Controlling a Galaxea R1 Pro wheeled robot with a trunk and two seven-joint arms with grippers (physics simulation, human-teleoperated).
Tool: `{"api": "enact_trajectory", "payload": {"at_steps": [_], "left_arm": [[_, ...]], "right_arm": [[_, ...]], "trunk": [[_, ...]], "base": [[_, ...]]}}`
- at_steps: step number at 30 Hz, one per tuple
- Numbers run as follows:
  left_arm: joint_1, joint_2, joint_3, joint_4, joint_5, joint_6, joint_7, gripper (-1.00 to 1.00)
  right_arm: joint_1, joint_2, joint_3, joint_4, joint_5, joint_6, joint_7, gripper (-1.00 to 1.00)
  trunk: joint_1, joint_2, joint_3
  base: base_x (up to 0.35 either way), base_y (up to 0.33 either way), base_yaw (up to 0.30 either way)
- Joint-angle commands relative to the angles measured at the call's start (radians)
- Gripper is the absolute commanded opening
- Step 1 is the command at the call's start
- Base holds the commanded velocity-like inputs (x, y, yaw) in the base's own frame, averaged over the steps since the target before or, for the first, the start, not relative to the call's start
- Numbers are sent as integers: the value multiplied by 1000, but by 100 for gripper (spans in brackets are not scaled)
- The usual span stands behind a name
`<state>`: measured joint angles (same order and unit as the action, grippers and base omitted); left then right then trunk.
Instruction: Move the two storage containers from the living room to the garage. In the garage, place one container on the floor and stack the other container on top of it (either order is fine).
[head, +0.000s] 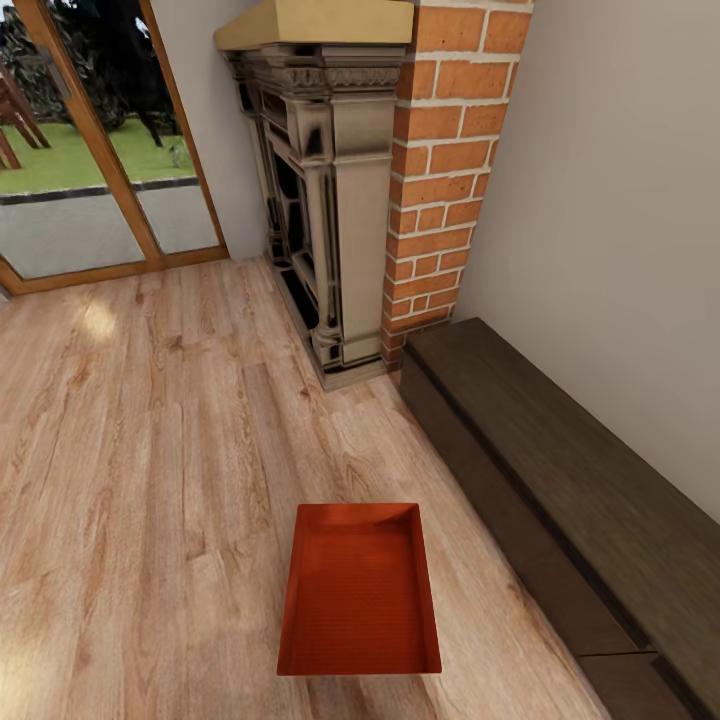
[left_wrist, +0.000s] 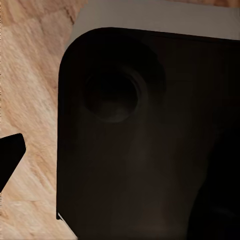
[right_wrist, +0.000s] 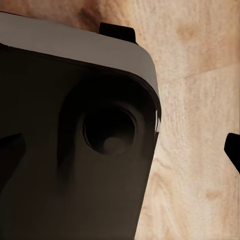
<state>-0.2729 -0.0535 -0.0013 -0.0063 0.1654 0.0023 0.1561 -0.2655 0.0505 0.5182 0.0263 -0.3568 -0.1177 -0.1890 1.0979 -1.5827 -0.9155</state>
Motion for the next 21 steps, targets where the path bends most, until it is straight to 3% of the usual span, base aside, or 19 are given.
{"api": "enact_trajectory", "payload": {"at_steps": [1, 4, 6, 12, 16, 17, 20, 21], "left_arm": [[0, 0, -1, -1, 6, 3, 6, 100], [0, 4, 2, -17, 10, 8, 11, 100], [-2, 13, 3, -110, 11, 32, 12, 100], [-7, 29, 1, -370, 6, 242, 12, 100], [-18, 34, 1, -420, 3, 304, 11, 100], [-108, 28, 0, -387, 0, 318, 10, 100], [-190, 22, -1, -326, -2, 310, 10, 100], [-288, -16, -10, -286, -23, 307, 11, 100]], "right_arm": [[-1, 2, 9, 0, -8, -6, -1, 100], [-1, 6, 11, -28, -11, 8, -2, 100], [2, 7, 10, -124, -14, 65, -3, 100], [-16, 6, 9, -309, -20, 200, -10, 100], [-116, 7, 6, -330, -29, 225, -50, 100], [-227, 6, 6, -323, -74, 226, -75, 100], [-297, 10, 6, -286, -86, 221, -81, 100], [-391, 12, 8, -217, -91, 194, -84, 100]], "trunk": [[0, 0, -1], [0, 0, -1], [0, 0, -1], [0, 0, -1], [0, 0, -1], [0, 0, -1], [0, 0, -1], [0, 0, -1]], "base": [[0, 0, 0], [0, 0, 0], [0, 0, 0], [0, 0, 0], [0, 0, 0], [0, 0, 0], [0, 0, 0], [0, 0, 0]]}}
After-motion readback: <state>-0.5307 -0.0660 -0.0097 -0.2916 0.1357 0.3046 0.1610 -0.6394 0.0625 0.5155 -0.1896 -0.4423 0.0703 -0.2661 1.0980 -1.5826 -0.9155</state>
